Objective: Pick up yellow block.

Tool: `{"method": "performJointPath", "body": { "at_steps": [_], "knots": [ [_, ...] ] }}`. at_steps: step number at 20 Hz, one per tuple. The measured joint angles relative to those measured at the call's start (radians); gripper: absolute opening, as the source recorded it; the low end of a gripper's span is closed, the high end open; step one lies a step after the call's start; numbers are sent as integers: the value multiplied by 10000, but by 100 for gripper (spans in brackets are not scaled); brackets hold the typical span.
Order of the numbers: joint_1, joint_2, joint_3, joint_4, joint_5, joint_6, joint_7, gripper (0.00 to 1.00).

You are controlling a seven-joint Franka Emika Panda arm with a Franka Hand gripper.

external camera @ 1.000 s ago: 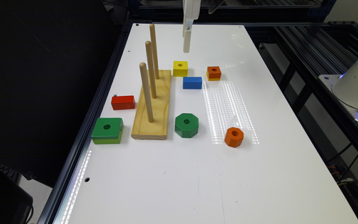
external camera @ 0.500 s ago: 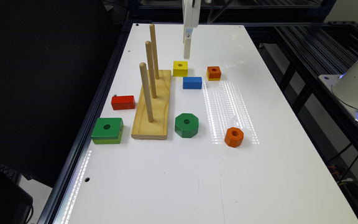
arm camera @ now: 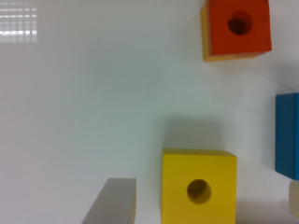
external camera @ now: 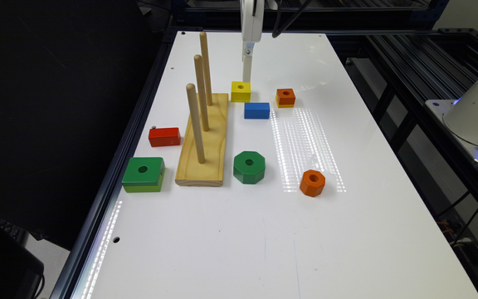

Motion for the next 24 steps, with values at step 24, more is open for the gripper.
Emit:
{"method": "performJointPath", "body": {
  "at_steps": [24],
  "knots": [
    [-8, 681, -14, 121, -32, 501, -2, 100]
  ]
}}
